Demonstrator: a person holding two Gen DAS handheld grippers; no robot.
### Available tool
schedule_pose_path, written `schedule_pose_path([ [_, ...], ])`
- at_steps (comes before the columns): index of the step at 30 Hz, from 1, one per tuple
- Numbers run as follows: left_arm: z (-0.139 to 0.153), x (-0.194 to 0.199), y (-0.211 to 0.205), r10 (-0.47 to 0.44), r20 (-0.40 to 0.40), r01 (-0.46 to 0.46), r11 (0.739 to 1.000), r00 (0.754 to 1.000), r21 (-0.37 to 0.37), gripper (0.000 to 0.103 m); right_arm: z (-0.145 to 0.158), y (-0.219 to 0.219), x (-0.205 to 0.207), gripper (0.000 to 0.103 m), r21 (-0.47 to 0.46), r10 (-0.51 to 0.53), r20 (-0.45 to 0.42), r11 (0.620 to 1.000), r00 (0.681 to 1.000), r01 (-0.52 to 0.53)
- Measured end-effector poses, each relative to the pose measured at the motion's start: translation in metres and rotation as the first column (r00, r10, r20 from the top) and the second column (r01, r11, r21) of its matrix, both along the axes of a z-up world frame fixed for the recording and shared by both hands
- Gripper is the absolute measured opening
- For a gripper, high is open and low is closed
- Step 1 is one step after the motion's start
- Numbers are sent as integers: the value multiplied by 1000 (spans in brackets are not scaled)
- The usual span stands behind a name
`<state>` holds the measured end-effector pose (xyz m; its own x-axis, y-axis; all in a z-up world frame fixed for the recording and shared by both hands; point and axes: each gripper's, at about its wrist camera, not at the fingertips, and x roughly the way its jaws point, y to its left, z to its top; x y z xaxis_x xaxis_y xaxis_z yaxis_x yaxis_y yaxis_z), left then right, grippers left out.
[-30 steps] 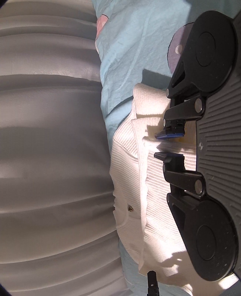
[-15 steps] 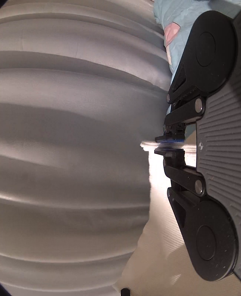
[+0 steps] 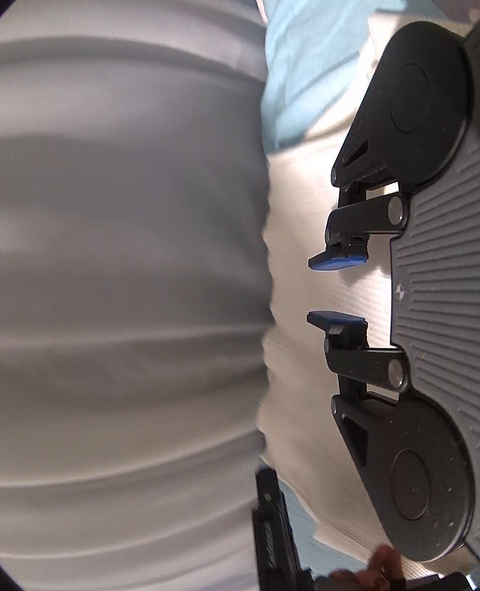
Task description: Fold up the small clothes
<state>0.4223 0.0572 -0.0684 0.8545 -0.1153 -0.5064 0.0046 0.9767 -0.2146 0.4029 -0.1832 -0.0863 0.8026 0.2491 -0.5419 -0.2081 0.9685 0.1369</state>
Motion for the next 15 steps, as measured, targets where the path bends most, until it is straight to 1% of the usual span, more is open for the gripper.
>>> schedule_pose_path([
  [1, -5, 4, -3, -4, -17, 4, 1000, 1000, 9, 44, -7, 10, -1, 23, -30, 22, -7, 999, 1000, -22],
  [2, -10, 7, -6, -1, -30, 2, 1000, 1000, 24, 44, -11, 15, 0, 23, -66, 19, -7, 998, 1000, -19],
  [3, -15, 10, -7, 5, -44, -4, 999, 999, 35, 44, -14, 15, 2, 23, -82, 4, -17, 997, 1000, -6],
  [5, -21, 16, -3, 45, -79, -42, 998, 996, 39, 44, -8, 0, 13, 23, -42, -43, -21, 998, 999, 42],
  [7, -23, 20, 5, 71, -79, -70, 997, 994, 22, 44, -8, -20, 21, 20, -84, -130, -17, 988, 991, 128],
  [8, -22, 23, 7, 76, -83, -74, 997, 994, 27, 44, -8, -35, 25, 17, -65, -156, -20, 986, 988, 154],
  [9, -22, 24, 7, 71, -82, -68, 997, 994, 34, 43, -8, -45, 27, 11, -54, -180, -19, 982, 983, 179],
  [11, -25, 28, 8, 63, -81, -59, 997, 995, 57, 44, -8, -67, 30, 10, -40, -265, -25, 964, 964, 264],
  [12, -29, 27, 5, 64, -80, -59, 996, 995, 62, 44, -8, -74, 30, 10, -18, -292, -32, 956, 956, 291],
  [13, -30, 27, 4, 66, -81, -61, 996, 995, 63, 44, -8, -75, 30, 11, -10, -300, -35, 954, 953, 300],
  [15, -30, 27, 0, 67, -83, -61, 995, 994, 75, 44, -6, -63, 29, 12, -80, -285, -16, 956, 958, 283],
])
